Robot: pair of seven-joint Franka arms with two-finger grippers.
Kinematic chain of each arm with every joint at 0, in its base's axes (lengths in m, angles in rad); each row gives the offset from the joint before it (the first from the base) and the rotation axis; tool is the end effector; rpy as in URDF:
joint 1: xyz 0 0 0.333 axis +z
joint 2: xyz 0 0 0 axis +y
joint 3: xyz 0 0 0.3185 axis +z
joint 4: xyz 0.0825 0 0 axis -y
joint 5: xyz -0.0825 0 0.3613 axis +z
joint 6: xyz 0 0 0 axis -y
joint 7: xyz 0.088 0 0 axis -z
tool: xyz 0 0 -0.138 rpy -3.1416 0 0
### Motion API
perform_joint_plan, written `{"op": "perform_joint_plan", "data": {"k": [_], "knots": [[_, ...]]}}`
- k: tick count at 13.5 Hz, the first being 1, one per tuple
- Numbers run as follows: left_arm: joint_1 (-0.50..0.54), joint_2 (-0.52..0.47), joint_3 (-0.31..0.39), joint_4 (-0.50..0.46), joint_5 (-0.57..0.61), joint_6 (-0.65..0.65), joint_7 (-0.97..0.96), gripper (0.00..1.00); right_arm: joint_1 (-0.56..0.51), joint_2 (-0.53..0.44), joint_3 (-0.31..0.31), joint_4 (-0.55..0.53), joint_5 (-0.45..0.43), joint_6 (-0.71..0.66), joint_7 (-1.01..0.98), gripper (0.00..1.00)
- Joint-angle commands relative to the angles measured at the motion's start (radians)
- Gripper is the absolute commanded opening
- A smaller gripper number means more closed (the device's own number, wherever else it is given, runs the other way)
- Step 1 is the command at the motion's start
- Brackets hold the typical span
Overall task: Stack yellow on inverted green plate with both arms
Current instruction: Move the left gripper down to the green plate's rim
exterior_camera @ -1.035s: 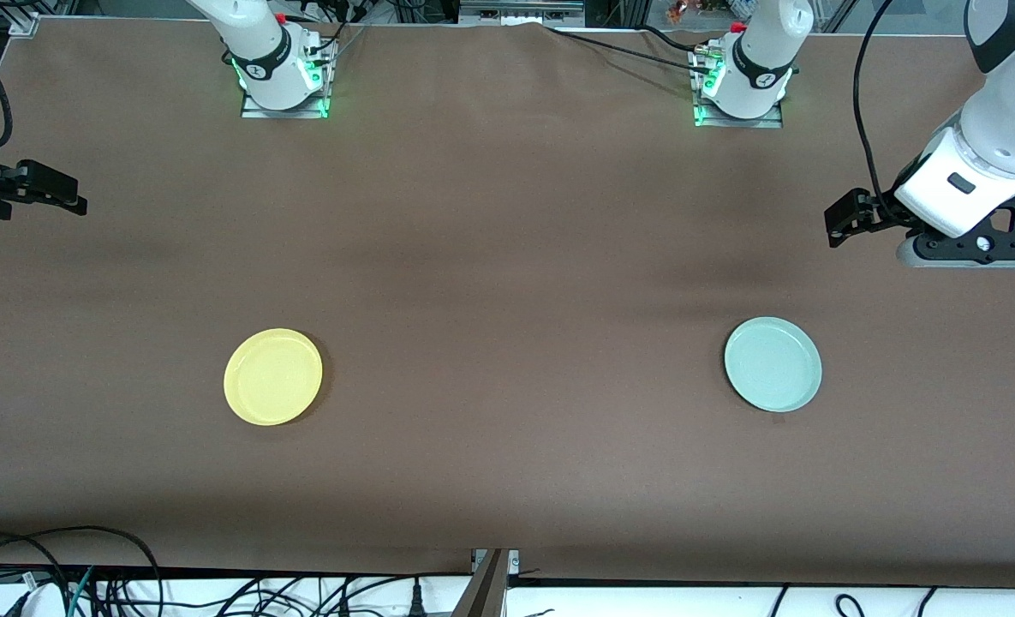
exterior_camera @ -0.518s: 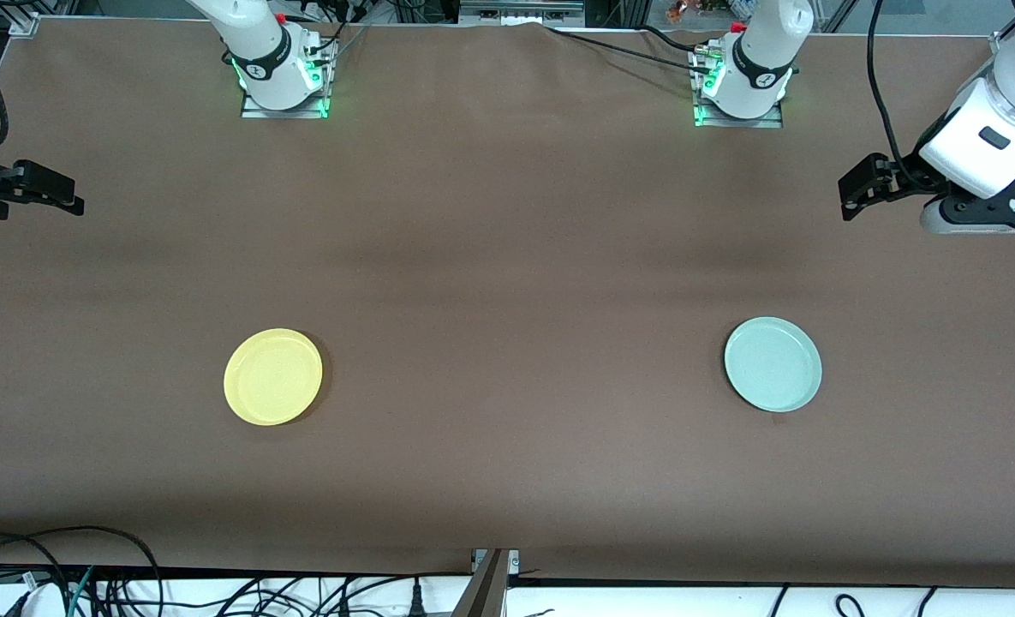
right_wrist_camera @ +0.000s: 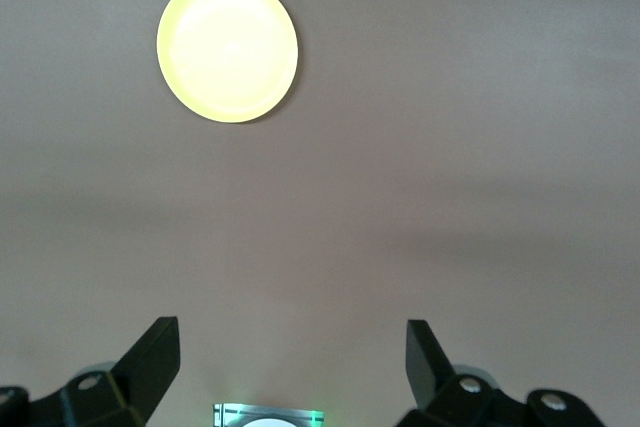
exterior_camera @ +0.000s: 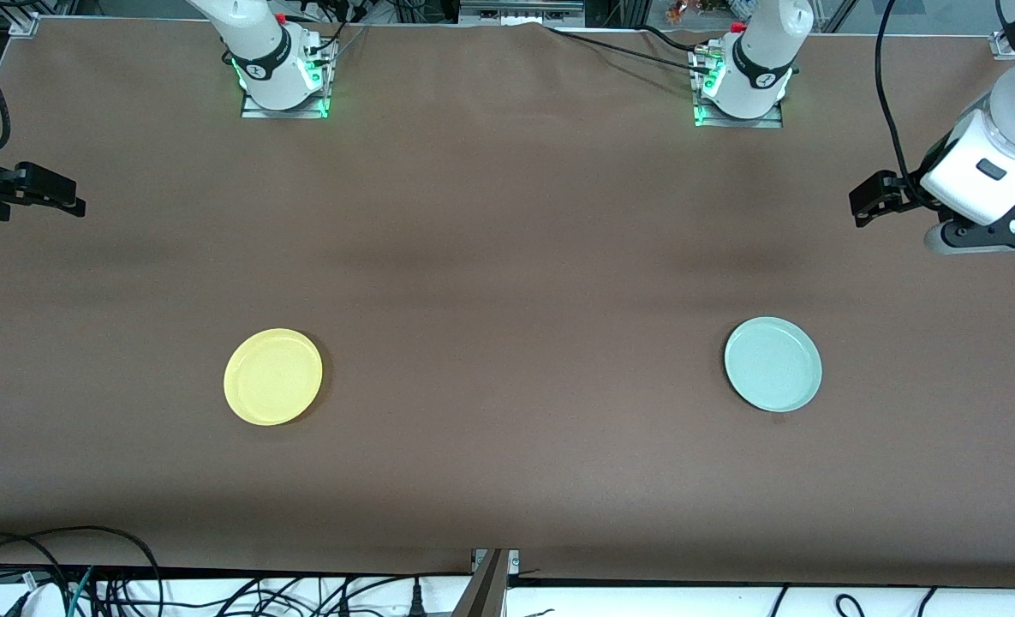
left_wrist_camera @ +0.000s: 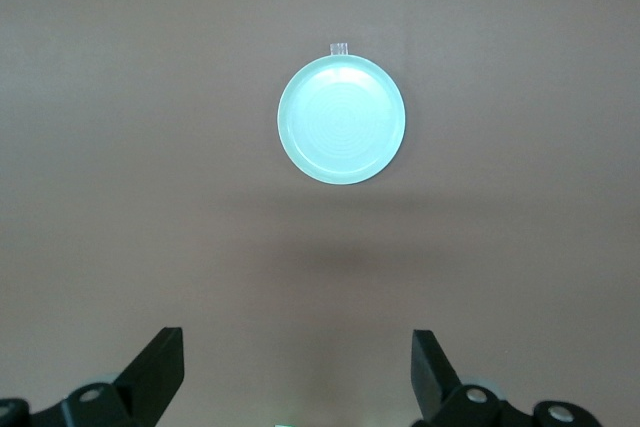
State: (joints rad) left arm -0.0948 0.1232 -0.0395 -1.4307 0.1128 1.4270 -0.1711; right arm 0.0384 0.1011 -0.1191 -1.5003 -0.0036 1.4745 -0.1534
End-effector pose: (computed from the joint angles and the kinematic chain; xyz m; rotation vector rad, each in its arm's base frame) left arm 0.5481 -0.0557 0.5804 -3.0107 -0.0691 0.1643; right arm 0.5460 -0.0416 0.5653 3.1324 0.1135 -0.1995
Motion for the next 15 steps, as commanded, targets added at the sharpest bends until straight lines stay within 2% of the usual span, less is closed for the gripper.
{"op": "perform_joint_plan", "data": {"k": [1,3,4,7,11,12,15], "knots": [[0.012,0.012,-0.005,0.010,-0.010,-0.017,0.005,1.00,-0.006,0.014,0.006,0.012,-0.001,0.001,-0.002,1.00],[0.013,0.032,-0.007,-0.014,-0.013,-0.010,0.007,1.00,-0.008,0.014,0.004,0.012,-0.003,0.004,-0.002,1.00],[0.017,0.033,-0.007,-0.060,-0.022,0.021,0.007,1.00,-0.008,0.022,0.004,0.011,-0.003,0.004,0.000,1.00],[0.067,0.026,-0.008,-0.245,-0.060,0.220,0.007,1.00,-0.008,0.043,0.004,0.012,-0.003,0.006,-0.003,1.00],[0.147,0.056,-0.008,-0.483,-0.070,0.571,0.059,1.00,-0.008,0.072,0.004,0.012,-0.007,0.023,-0.003,1.00],[0.153,0.084,-0.008,-0.511,-0.071,0.651,0.076,1.00,-0.008,0.075,0.004,0.011,-0.010,0.023,-0.003,1.00],[0.161,0.209,-0.007,-0.508,-0.067,0.762,0.099,1.00,-0.008,0.095,0.004,0.011,-0.007,0.024,-0.003,1.00]]}}
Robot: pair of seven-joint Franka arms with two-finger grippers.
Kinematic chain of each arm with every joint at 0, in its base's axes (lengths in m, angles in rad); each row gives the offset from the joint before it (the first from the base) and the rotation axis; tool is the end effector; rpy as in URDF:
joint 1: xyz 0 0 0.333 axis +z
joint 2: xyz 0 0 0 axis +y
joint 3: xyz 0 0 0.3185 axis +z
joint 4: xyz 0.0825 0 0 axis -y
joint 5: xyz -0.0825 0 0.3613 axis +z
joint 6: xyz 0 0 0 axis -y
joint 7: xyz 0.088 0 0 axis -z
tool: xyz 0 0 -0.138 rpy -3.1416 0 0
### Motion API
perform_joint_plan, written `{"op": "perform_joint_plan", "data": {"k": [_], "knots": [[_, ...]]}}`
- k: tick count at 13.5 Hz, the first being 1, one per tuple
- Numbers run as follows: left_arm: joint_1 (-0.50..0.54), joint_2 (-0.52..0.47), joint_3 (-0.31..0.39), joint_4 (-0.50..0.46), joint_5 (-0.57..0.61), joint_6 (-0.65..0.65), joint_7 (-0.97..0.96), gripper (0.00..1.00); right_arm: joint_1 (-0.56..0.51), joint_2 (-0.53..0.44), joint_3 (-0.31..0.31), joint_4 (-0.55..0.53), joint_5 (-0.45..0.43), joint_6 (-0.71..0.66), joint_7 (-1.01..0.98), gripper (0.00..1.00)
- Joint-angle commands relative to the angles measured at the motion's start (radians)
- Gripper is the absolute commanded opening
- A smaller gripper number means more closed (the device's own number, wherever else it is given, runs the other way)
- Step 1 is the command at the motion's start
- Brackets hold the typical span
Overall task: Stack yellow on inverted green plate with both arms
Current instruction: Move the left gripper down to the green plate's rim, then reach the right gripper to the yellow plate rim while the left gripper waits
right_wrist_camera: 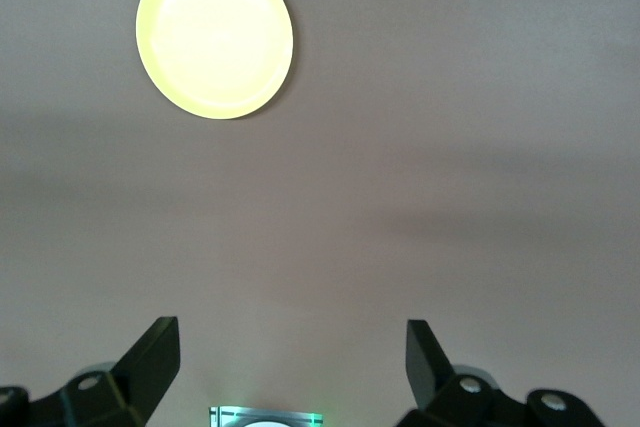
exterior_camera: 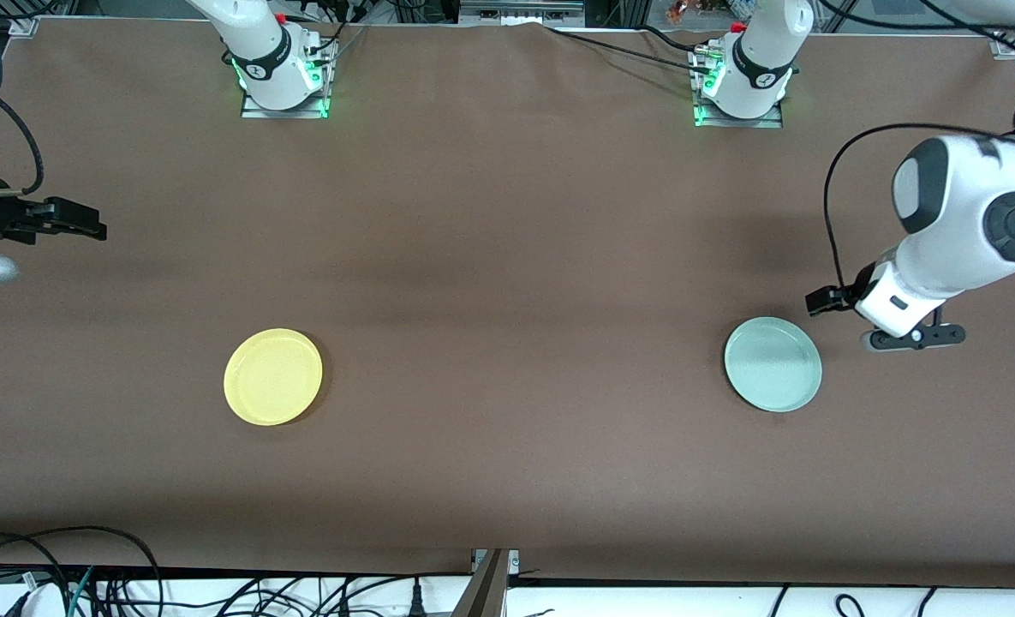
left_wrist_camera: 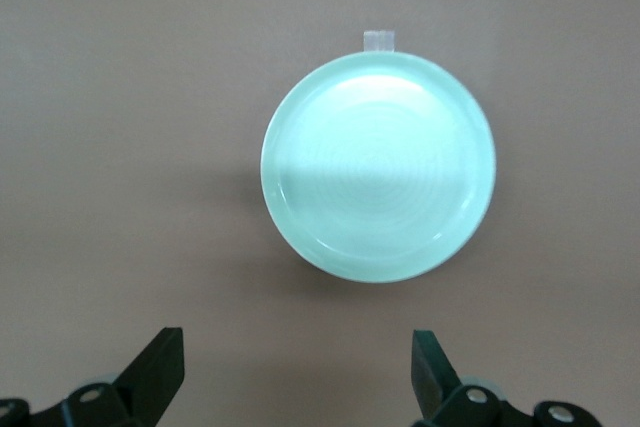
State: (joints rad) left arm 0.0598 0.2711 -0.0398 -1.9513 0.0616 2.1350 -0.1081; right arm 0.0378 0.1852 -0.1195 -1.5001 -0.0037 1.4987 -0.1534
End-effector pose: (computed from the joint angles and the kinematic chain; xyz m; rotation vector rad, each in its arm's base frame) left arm 0.5776 0.0165 0.3193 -3.0917 -0.1452 0.1319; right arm 0.5672 -0.0417 0.5203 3.1220 0.1121 -0.2930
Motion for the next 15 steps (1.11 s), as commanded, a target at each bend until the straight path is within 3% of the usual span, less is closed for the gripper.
{"op": "perform_joint_plan", "data": {"k": [1,6,9,13,14,15], "knots": [[0.008,0.097,-0.006,0.015,-0.016,0.095,0.062,1.00,-0.007,0.013,0.004,0.008,-0.003,0.015,0.001,1.00],[0.058,0.226,-0.008,0.037,-0.019,0.229,0.068,1.00,-0.004,0.121,0.004,-0.002,0.022,0.147,0.014,1.00],[0.071,0.255,-0.008,0.072,-0.020,0.232,0.068,1.00,-0.004,0.238,0.004,-0.009,0.071,0.262,0.015,1.00],[0.087,0.290,-0.008,0.100,-0.017,0.237,0.087,1.00,-0.003,0.318,0.004,-0.046,0.137,0.383,0.015,1.00],[0.094,0.303,-0.008,0.115,-0.017,0.237,0.103,0.97,-0.004,0.336,0.004,-0.057,0.149,0.412,0.015,1.00],[0.106,0.313,-0.008,0.118,-0.017,0.238,0.119,0.84,-0.006,0.353,0.004,-0.069,0.168,0.441,0.015,1.00]]}}
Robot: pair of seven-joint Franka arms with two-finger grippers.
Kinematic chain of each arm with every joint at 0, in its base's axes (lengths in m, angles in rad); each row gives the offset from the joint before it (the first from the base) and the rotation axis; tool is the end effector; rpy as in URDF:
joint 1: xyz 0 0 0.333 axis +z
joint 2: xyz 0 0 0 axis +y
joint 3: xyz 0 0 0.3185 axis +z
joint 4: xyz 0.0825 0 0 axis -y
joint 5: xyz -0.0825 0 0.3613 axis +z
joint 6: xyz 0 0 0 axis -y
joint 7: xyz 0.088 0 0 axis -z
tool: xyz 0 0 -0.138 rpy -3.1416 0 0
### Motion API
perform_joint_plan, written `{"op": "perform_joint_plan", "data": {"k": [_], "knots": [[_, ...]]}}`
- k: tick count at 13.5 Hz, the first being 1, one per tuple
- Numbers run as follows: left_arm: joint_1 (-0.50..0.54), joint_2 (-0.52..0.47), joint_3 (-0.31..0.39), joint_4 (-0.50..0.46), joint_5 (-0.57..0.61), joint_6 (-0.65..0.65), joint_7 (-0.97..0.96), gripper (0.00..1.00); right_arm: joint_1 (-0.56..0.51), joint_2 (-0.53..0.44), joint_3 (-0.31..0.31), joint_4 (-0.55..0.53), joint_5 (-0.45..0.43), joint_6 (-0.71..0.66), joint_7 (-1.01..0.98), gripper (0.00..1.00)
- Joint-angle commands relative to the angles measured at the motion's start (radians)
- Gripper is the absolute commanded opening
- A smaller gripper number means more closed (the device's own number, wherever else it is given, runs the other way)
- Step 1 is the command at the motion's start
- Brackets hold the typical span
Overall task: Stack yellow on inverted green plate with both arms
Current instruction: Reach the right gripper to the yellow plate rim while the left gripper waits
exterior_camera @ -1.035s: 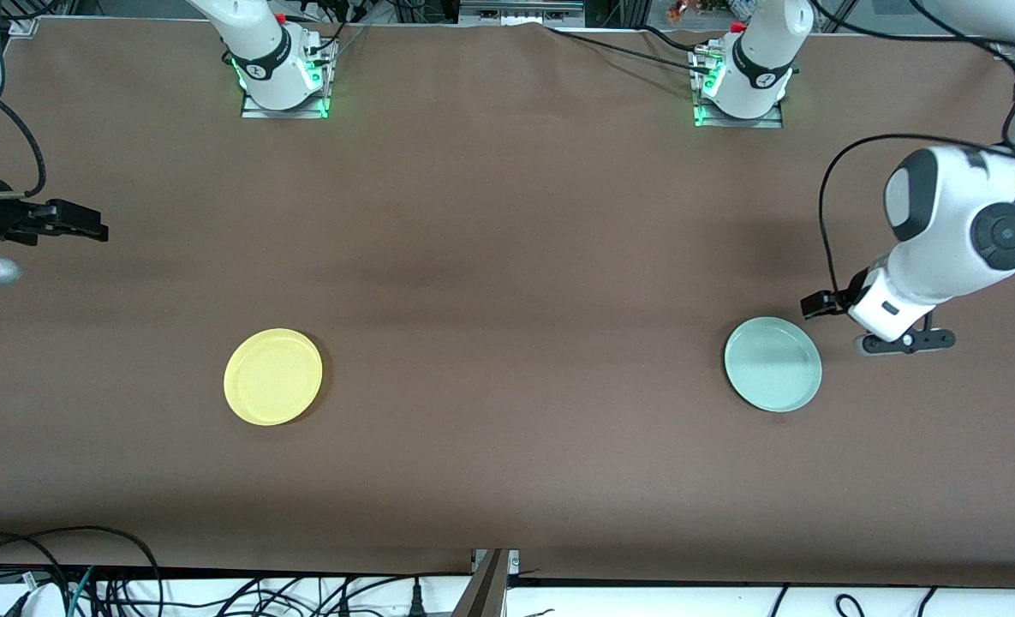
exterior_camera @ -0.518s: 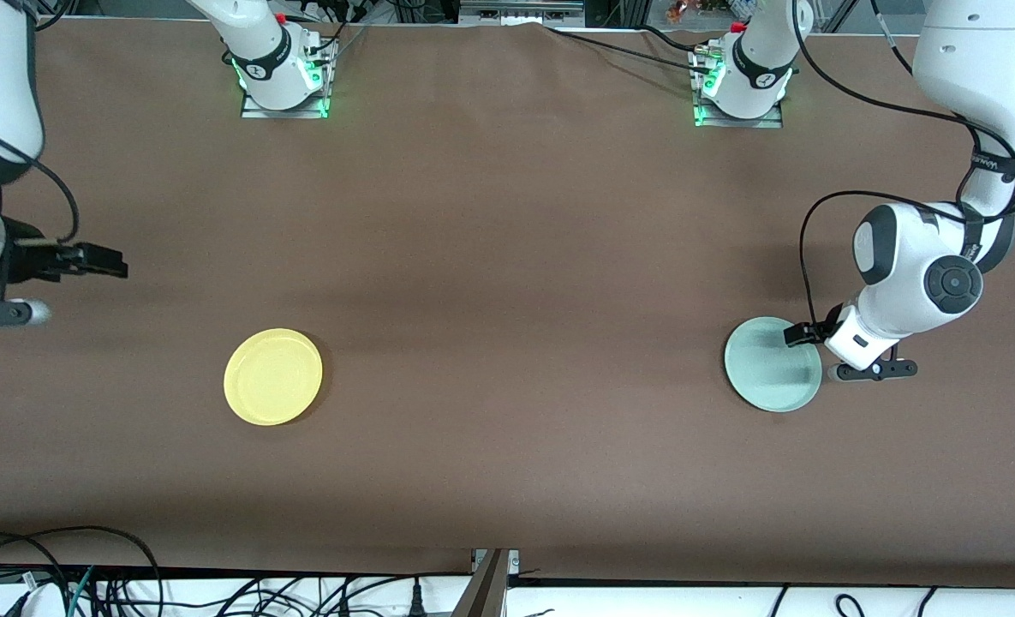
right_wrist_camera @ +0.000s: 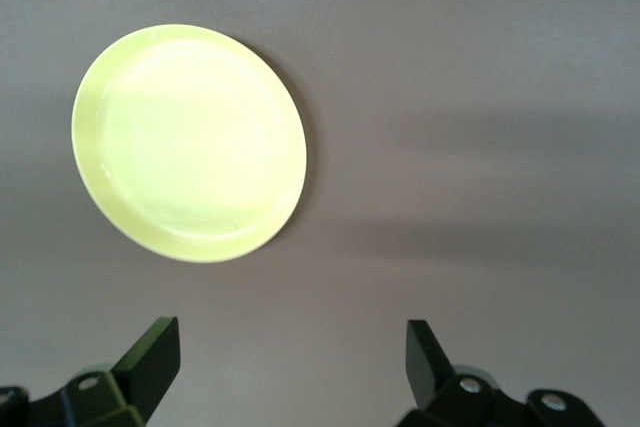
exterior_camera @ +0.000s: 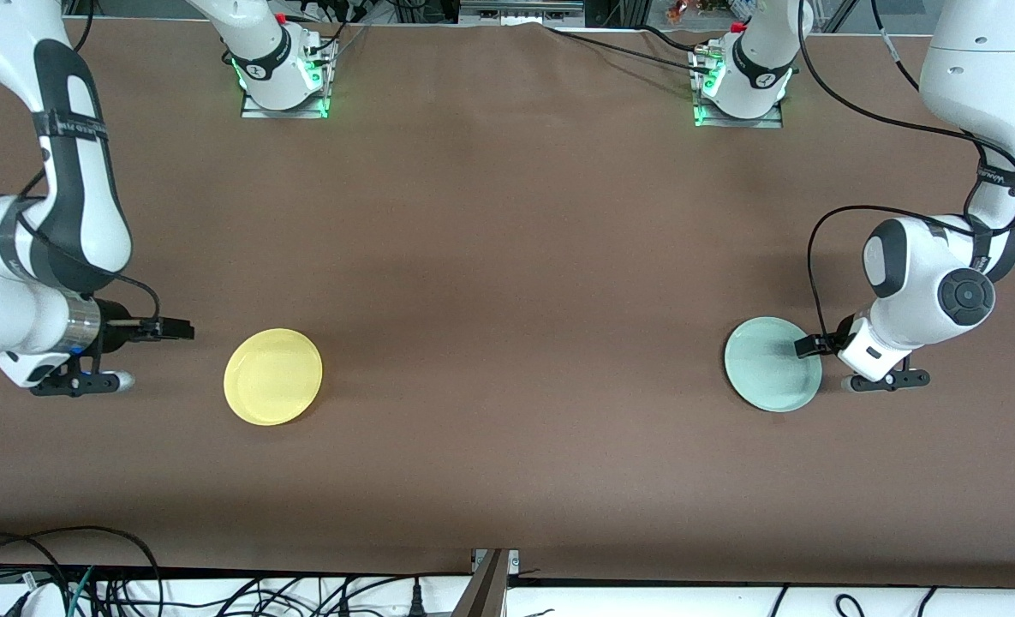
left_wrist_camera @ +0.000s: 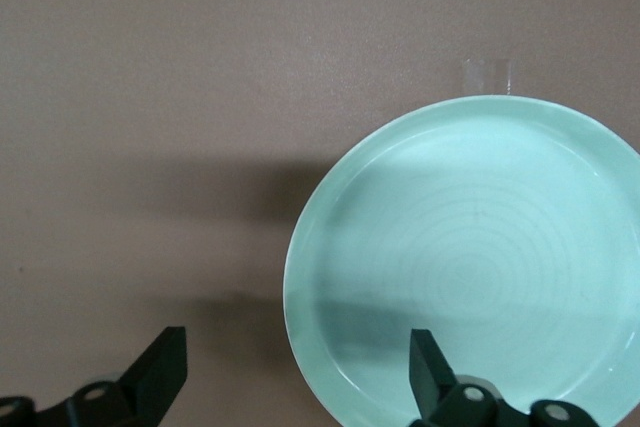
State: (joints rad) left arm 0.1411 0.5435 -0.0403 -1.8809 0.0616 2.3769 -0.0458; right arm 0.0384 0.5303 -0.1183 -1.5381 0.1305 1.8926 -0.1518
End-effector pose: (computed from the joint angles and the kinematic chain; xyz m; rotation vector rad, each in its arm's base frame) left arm 0.6130 0.0649 0.2031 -3.1170 -0.1661 0.0738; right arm 0.6516 -0.0291 0.3168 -3.0527 -0.0472 0.2500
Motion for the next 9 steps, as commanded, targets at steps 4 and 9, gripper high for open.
{"op": "perform_joint_plan", "data": {"k": [4,9], "knots": [[0.032,0.084,-0.007,0.091,-0.017,-0.001,0.106,0.39,-0.005,0.026,0.005,-0.187,0.046,0.270,0.014,1.00],[0.031,0.082,-0.010,0.091,-0.019,-0.002,0.107,0.33,-0.006,0.063,0.005,-0.209,0.144,0.339,0.015,1.00]]}}
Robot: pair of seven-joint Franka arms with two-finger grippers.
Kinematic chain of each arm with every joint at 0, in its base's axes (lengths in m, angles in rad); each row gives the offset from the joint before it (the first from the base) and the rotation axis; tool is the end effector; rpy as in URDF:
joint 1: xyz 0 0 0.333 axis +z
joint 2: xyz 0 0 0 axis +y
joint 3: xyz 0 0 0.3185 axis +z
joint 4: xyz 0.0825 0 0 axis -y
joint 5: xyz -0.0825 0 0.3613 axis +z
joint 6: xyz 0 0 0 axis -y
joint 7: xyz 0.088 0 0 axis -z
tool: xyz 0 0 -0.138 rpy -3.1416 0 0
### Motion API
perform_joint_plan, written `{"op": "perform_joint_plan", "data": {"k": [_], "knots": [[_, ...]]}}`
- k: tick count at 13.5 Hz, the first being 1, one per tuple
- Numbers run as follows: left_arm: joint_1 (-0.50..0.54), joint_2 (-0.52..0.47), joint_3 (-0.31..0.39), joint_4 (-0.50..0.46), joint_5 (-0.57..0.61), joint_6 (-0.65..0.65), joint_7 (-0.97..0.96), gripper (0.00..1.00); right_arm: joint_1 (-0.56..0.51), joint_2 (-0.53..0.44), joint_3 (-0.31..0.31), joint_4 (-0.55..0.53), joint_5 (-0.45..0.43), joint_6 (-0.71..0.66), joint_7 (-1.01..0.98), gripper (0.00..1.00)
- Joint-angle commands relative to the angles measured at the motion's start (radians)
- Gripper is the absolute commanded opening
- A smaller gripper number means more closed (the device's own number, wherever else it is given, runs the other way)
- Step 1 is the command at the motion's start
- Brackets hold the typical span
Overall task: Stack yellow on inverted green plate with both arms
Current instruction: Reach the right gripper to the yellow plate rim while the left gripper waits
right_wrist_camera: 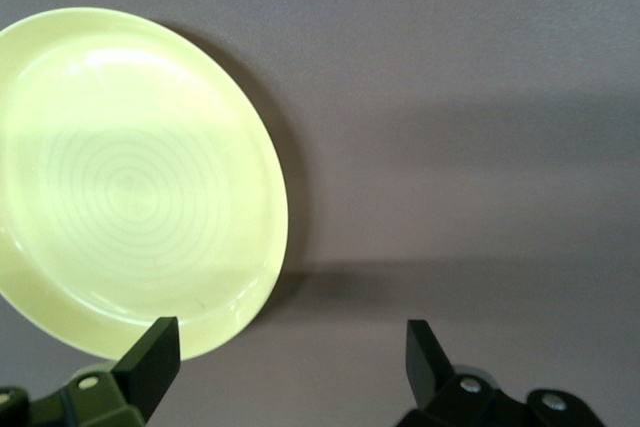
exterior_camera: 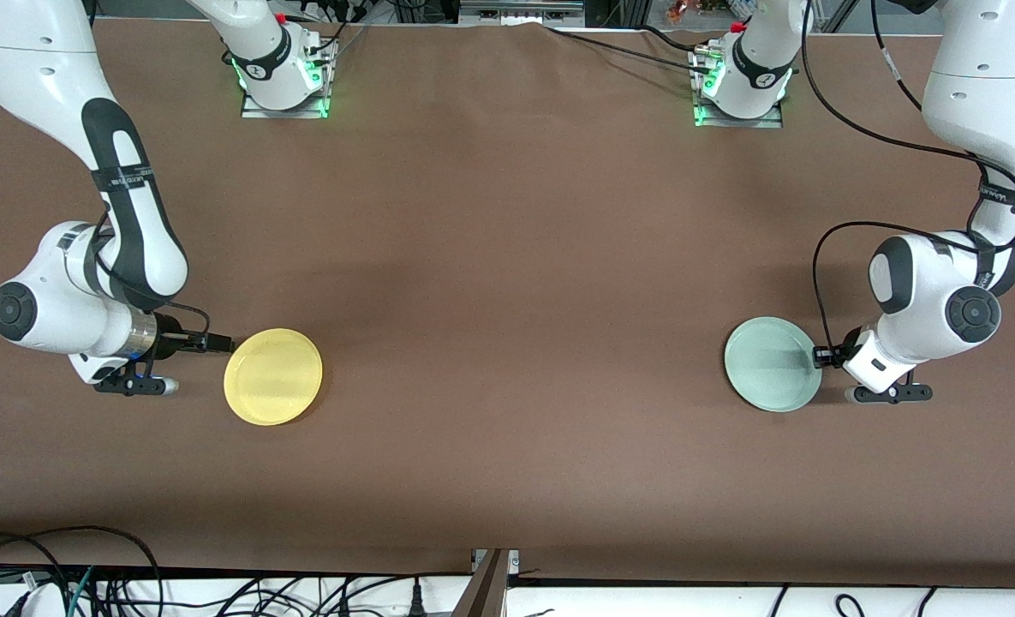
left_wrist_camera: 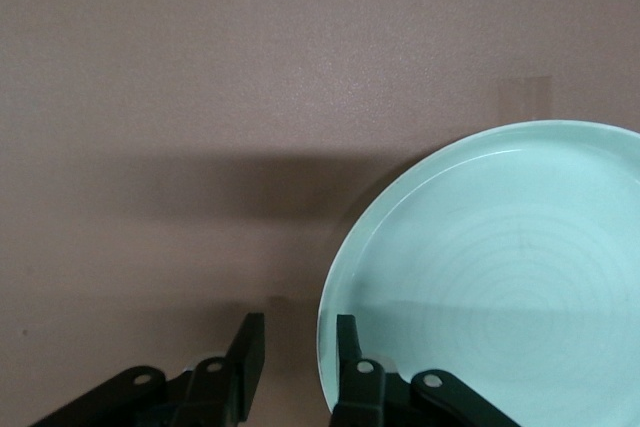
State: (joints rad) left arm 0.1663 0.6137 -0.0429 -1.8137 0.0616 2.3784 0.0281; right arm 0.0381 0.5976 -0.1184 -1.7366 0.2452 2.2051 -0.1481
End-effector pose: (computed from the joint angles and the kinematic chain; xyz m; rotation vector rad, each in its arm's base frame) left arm 0.6259 0.0809 0.1851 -3.1265 -0.0891 0.0769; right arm 0.6358 -0.0317 0.2142 -3.0019 0.1107 0.1602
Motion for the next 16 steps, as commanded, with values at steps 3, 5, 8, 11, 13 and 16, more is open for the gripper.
{"op": "perform_joint_plan", "data": {"k": [3,5,8,11,13,16], "knots": [[0.004,0.012,-0.012,0.022,-0.019,-0.005,0.033,0.26,-0.001,0.028,0.006,-0.008,0.057,0.080,0.036,1.00],[0.002,0.012,-0.014,0.022,-0.020,-0.005,0.033,0.26,0.003,0.039,0.008,-0.005,0.059,0.100,0.039,1.00],[-0.002,0.014,-0.014,0.022,-0.025,-0.005,0.033,0.26,0.016,0.063,0.013,0.000,0.075,0.142,0.039,1.00],[-0.004,0.021,-0.014,0.022,-0.025,-0.004,0.035,0.26,0.025,0.087,0.013,0.000,0.082,0.188,0.039,1.00],[-0.002,0.023,-0.012,0.023,-0.025,-0.004,0.035,0.25,0.026,0.093,0.013,0.000,0.082,0.188,0.039,1.00],[-0.002,0.024,-0.012,0.024,-0.023,-0.004,0.035,0.22,0.026,0.093,0.013,0.002,0.080,0.185,0.039,0.55]]}}
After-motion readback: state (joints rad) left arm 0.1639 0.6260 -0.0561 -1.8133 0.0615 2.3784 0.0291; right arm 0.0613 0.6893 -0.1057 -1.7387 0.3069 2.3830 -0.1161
